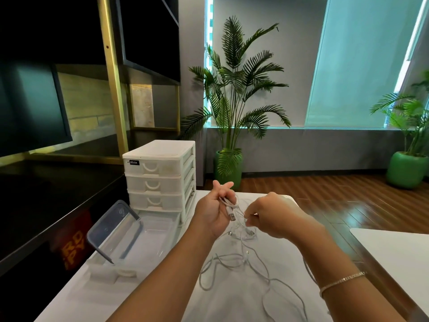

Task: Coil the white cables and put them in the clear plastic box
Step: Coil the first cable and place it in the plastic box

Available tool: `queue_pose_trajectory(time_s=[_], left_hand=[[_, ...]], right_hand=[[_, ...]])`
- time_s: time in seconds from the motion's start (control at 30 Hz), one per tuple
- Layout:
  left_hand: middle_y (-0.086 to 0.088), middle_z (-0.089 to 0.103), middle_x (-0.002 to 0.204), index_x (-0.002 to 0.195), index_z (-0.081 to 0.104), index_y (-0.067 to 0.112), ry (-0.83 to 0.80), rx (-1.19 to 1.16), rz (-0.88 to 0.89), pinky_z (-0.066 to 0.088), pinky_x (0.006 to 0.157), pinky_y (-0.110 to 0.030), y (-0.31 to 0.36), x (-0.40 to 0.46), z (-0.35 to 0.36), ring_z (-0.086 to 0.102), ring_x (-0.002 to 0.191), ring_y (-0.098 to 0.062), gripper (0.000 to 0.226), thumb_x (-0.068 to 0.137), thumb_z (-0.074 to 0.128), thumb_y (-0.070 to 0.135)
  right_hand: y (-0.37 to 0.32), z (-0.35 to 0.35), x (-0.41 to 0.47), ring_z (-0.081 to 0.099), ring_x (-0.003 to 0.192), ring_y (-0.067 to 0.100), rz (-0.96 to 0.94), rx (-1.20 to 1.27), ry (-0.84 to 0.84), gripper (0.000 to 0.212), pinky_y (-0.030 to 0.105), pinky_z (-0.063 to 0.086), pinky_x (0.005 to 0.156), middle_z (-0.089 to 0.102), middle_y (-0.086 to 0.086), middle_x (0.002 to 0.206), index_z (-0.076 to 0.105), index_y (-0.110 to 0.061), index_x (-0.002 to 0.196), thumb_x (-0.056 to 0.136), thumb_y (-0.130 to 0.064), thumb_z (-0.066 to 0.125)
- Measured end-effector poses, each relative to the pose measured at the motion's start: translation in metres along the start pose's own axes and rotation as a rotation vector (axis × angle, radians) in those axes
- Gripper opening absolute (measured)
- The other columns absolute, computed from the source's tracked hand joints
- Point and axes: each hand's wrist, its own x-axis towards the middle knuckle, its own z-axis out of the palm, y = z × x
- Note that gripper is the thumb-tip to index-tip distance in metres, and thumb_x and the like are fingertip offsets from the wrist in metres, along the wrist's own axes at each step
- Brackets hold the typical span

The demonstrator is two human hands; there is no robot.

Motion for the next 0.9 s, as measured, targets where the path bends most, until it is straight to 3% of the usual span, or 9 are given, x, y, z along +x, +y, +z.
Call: queue_pose_trajectory(time_s=[0.13,0.17,0.23,0.33,0.37,0.47,0.57,0.73,0.9], left_hand=[[0.004,0.061,0.053,0.107,0.058,-0.003,0.047,0.608,0.137,0.052,0.09,-0.033,-0.002,-0.008,0.001,0.064,0.067,-0.01,0.038,0.101,0.033,0.025],[0.006,0.063,0.054,0.105,0.06,-0.001,0.071,0.8,0.162,0.051,0.09,-0.032,-0.003,-0.01,0.002,0.062,0.071,-0.009,0.041,0.101,0.031,0.028],[0.006,0.064,0.067,0.125,0.051,0.001,0.07,1.108,0.214,0.045,0.083,-0.026,-0.004,-0.011,0.001,0.059,0.075,-0.007,0.047,0.101,0.028,0.034],[-0.001,0.065,0.104,0.136,0.042,0.007,-0.02,1.375,0.275,0.043,0.094,-0.025,-0.005,-0.011,-0.009,0.059,0.1,-0.013,0.05,0.1,0.027,0.038],[0.0,0.064,0.103,0.132,0.046,0.007,-0.044,1.431,0.272,0.045,0.089,-0.02,-0.005,-0.011,-0.012,0.059,0.096,-0.012,0.048,0.1,0.027,0.038],[0.007,0.053,0.062,0.101,0.057,0.006,-0.128,1.455,0.198,0.038,0.053,-0.014,-0.009,-0.011,-0.02,0.048,0.055,-0.005,0.047,0.099,0.029,0.043],[0.014,0.04,0.043,0.069,0.049,0.017,-0.196,1.322,0.103,0.028,0.046,-0.015,-0.01,-0.009,-0.027,0.035,0.039,-0.003,0.048,0.098,0.025,0.048],[0.012,0.032,0.042,0.06,0.041,0.012,-0.272,1.163,-0.022,0.025,0.044,-0.018,-0.007,-0.007,-0.038,0.024,0.039,-0.004,0.057,0.098,0.018,0.046],[0.01,0.03,0.04,0.053,0.042,0.019,-0.33,0.882,-0.187,0.022,0.038,-0.016,-0.001,-0.006,-0.047,0.021,0.037,-0.004,0.058,0.099,0.019,0.045]], right_hand=[[-0.009,-0.002,-0.005,0.055,0.085,0.015,-0.039,0.045,-0.024,0.022,0.02,0.04,0.065,0.069,-0.001,0.106,0.068,-0.024,0.108,0.091,-0.029,0.055],[-0.011,-0.004,-0.005,0.056,0.085,0.016,-0.044,0.069,-0.027,0.021,0.022,0.043,0.069,0.069,0.0,0.104,0.069,-0.023,0.107,0.091,-0.029,0.056],[-0.014,-0.006,-0.006,0.059,0.089,0.017,-0.055,0.109,-0.029,0.022,0.027,0.046,0.076,0.069,0.001,0.102,0.069,-0.022,0.106,0.089,-0.03,0.057],[-0.014,-0.007,-0.006,0.059,0.085,0.014,-0.067,0.193,-0.008,0.018,0.025,0.047,0.076,0.068,-0.005,0.09,0.071,-0.024,0.101,0.087,-0.03,0.061],[-0.013,-0.007,-0.006,0.058,0.082,0.013,-0.057,0.226,0.01,0.014,0.024,0.047,0.073,0.065,-0.009,0.082,0.071,-0.025,0.096,0.086,-0.03,0.062],[-0.009,-0.003,-0.002,0.058,0.078,0.014,-0.032,0.3,0.074,0.011,0.024,0.048,0.068,0.059,-0.008,0.079,0.068,-0.024,0.09,0.083,-0.031,0.066],[-0.006,0.004,0.004,0.056,0.079,0.013,-0.03,0.362,0.102,0.008,0.023,0.045,0.067,0.06,-0.007,0.083,0.065,-0.025,0.083,0.08,-0.031,0.069],[0.0,0.015,0.008,0.053,0.065,0.003,-0.017,0.493,0.153,0.011,0.008,0.036,0.051,0.058,-0.014,0.067,0.06,-0.025,0.075,0.082,-0.029,0.067],[-0.001,0.033,0.016,0.053,0.077,0.006,0.009,0.716,0.172,0.014,0.024,0.044,0.073,0.057,-0.013,0.078,0.055,-0.027,0.074,0.087,-0.032,0.06]])
